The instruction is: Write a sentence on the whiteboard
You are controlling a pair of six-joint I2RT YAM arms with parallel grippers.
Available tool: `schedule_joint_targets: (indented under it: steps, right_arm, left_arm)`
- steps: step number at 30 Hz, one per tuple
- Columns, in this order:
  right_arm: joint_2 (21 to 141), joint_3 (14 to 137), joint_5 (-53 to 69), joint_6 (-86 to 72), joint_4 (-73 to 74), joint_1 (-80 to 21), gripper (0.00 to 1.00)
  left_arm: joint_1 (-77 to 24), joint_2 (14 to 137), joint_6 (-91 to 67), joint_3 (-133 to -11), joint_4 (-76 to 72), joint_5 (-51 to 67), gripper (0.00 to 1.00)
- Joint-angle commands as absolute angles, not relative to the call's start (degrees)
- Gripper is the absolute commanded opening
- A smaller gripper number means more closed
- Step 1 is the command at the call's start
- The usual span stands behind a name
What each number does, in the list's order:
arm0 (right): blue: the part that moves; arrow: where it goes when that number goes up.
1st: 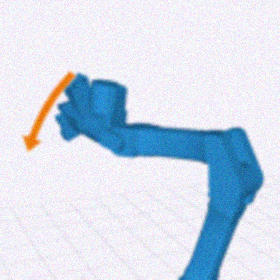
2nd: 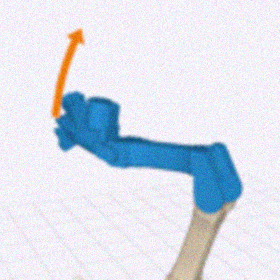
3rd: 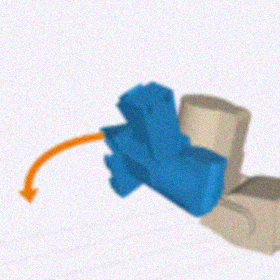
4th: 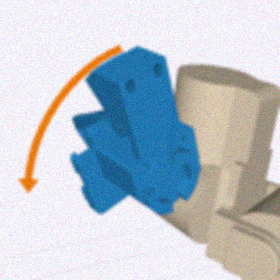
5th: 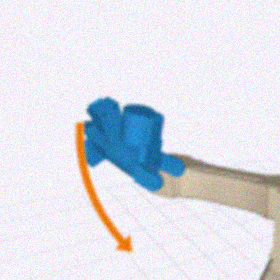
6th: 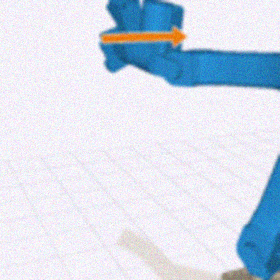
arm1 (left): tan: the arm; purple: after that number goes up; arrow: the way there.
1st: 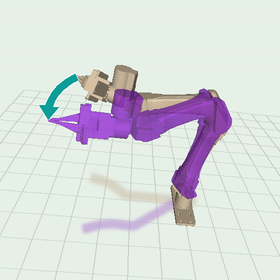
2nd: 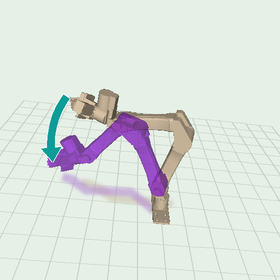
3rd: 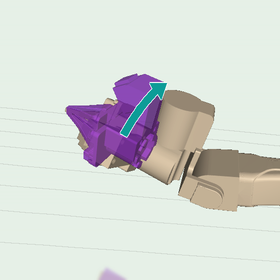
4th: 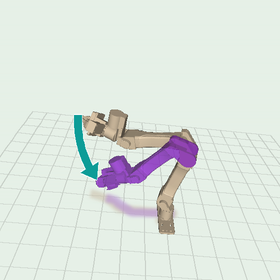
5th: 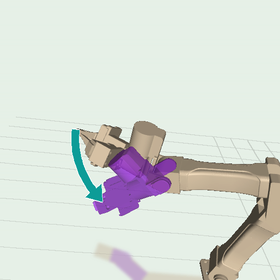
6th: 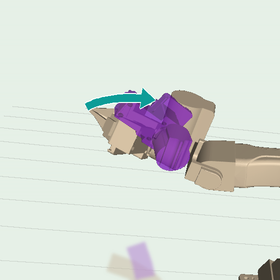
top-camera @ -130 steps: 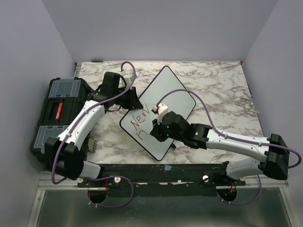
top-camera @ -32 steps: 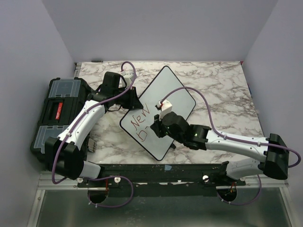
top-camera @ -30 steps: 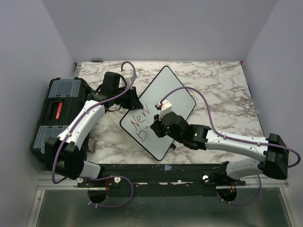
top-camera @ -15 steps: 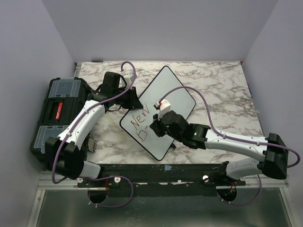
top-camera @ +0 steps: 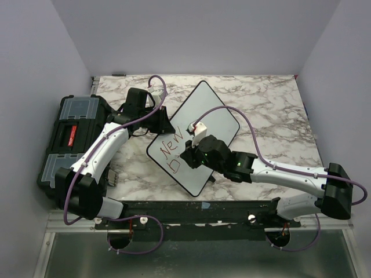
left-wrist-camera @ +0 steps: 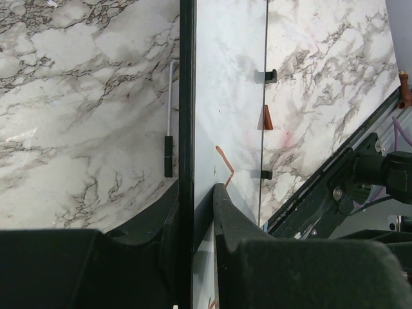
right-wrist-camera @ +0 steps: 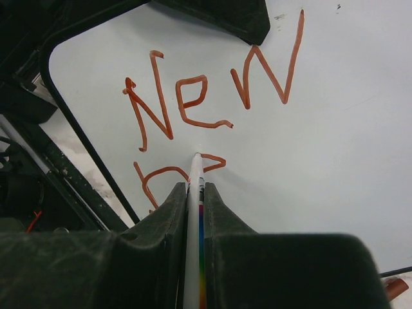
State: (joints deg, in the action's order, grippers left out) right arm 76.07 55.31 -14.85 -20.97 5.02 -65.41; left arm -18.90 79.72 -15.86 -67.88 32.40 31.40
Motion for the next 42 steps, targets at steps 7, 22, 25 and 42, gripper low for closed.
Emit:
schedule_joint_targets:
  steps: [7,22,25,42]
  right_arm:
    - [74.84,49.63,-12.76,-22.69,5.17,-65.61,0.01]
    - [72.92,48.39,-19.24,-23.46,8.96,-65.58,0.01]
    - [72.60,48.49,-20.39,-23.34,9.03,-65.60,0.01]
    - [72.12,56.60,-29.32,-21.12,9.88,-65.58,0.01]
  left_arm:
    - [-20.47,81.32,-8.09,-67.36,35.46,22.77,0.00]
    - [-20.52,81.29,-8.09,-67.21,35.51,22.58,0.00]
    - [-20.57,81.17,-8.09,-67.29,35.49,22.63,0.00]
    - [-20.60,81.08,-8.17,-67.20,35.51,22.50,0.00]
